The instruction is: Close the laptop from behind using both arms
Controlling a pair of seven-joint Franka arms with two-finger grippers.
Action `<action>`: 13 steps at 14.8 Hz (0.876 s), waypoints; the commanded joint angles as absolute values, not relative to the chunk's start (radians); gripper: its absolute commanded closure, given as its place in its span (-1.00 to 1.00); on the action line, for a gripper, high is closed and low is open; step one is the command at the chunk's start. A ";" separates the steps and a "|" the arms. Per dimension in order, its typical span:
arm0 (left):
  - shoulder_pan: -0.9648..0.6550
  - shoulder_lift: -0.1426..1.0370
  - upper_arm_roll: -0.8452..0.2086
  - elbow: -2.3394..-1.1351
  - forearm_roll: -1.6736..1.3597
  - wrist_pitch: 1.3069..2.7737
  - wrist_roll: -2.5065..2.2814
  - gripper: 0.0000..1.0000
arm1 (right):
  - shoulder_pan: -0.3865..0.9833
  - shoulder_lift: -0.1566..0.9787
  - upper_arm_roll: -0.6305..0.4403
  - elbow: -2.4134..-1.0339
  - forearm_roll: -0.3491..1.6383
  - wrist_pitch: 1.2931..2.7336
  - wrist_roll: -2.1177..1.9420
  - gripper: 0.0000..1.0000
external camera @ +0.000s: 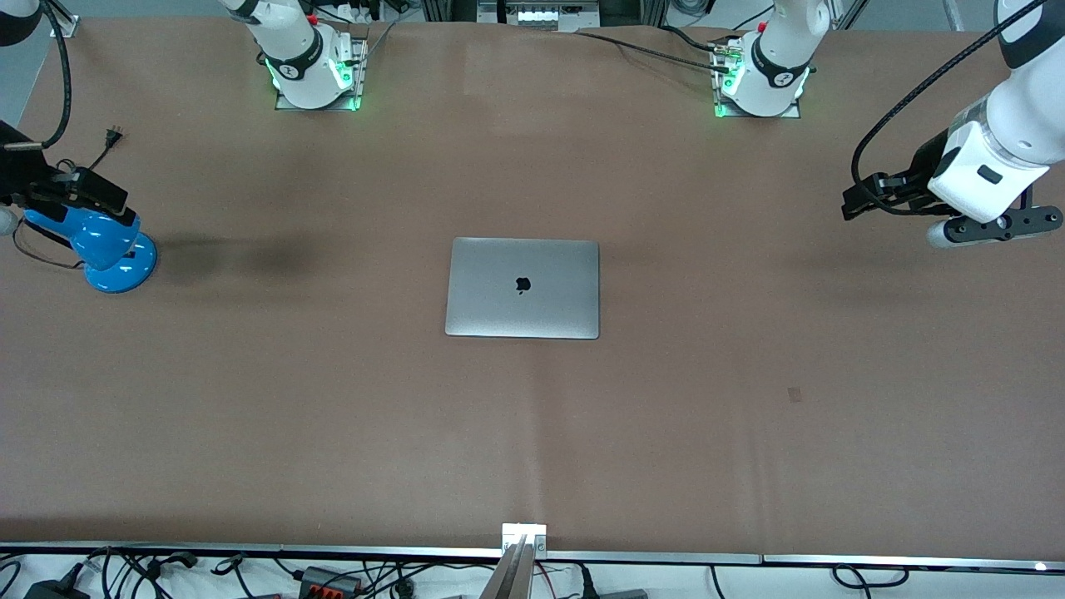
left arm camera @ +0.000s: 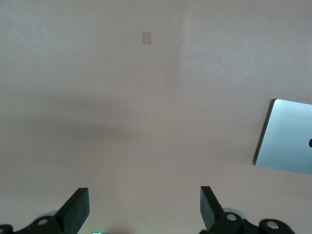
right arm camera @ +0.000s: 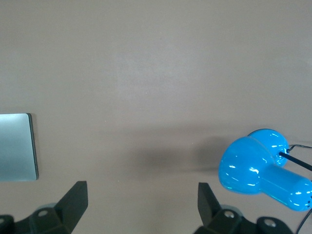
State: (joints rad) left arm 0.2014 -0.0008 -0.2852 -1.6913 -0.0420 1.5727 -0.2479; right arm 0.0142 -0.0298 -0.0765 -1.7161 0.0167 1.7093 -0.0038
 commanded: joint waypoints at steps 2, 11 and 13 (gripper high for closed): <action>0.204 -0.002 -0.287 -1.680 -0.041 1.551 -0.253 -1.00 | 0.009 -0.052 -0.063 -1.738 0.002 1.712 -0.006 -1.00; 0.204 0.000 -0.287 -1.680 -0.041 1.549 -0.253 -1.00 | 0.009 -0.052 -0.061 -1.733 -0.009 1.720 -0.018 -1.00; 0.204 0.000 -0.287 -1.680 -0.041 1.549 -0.253 -1.00 | 0.009 -0.054 -0.060 -1.733 -0.011 1.713 -0.018 -1.00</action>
State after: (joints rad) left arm 0.2026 -0.0008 -0.2851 -1.6913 -0.0420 1.5655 -0.2479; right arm 0.0144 -0.0328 -0.0703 -1.7193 0.0055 1.7136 -0.0052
